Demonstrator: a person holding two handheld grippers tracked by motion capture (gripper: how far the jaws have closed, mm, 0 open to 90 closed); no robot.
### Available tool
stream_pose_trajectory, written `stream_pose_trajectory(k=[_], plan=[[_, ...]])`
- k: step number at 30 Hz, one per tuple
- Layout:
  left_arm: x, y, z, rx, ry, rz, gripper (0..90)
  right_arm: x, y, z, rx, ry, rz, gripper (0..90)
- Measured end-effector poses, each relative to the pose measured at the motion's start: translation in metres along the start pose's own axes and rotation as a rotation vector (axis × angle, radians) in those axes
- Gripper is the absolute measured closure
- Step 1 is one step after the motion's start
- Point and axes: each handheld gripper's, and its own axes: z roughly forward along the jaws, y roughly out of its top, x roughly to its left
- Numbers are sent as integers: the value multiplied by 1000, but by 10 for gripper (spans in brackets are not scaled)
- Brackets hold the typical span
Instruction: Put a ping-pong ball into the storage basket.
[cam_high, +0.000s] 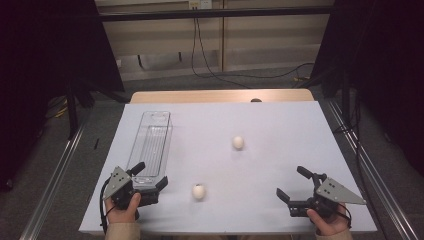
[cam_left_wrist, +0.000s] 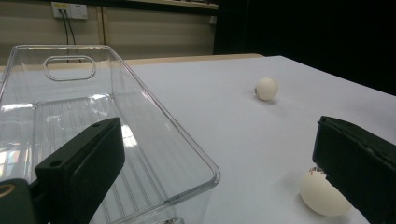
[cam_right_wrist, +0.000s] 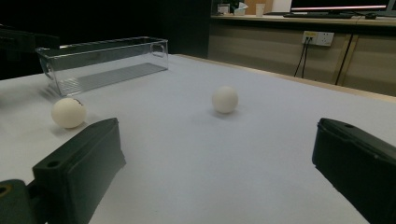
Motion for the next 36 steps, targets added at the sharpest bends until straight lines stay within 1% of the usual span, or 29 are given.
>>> stream_pose_trajectory(k=[9, 17, 19, 20, 28, 31, 33, 36], plan=[[0, 0, 0, 3, -6, 0, 23, 0, 0, 1, 2, 4, -5, 10], [-3, 0, 3, 4, -18, -13, 23, 0, 0, 1, 2, 2, -4, 10], [-3, 1, 3, 13, -24, -3, 23, 0, 0, 1, 3, 2, -3, 10], [-3, 1, 4, 13, -25, -7, 23, 0, 0, 1, 3, 2, -2, 10], [-6, 2, 5, 19, -33, 1, 22, 0, -1, 3, 5, 1, -2, 11], [-7, 2, 6, 16, -36, -6, 22, 0, 0, 2, 2, 3, -7, 16], [-8, 3, 6, 16, -34, 0, 22, 1, 0, 2, 0, 3, -9, 16], [-9, 3, 7, 14, -44, -5, 21, 0, 0, 2, 0, 3, -10, 16]])
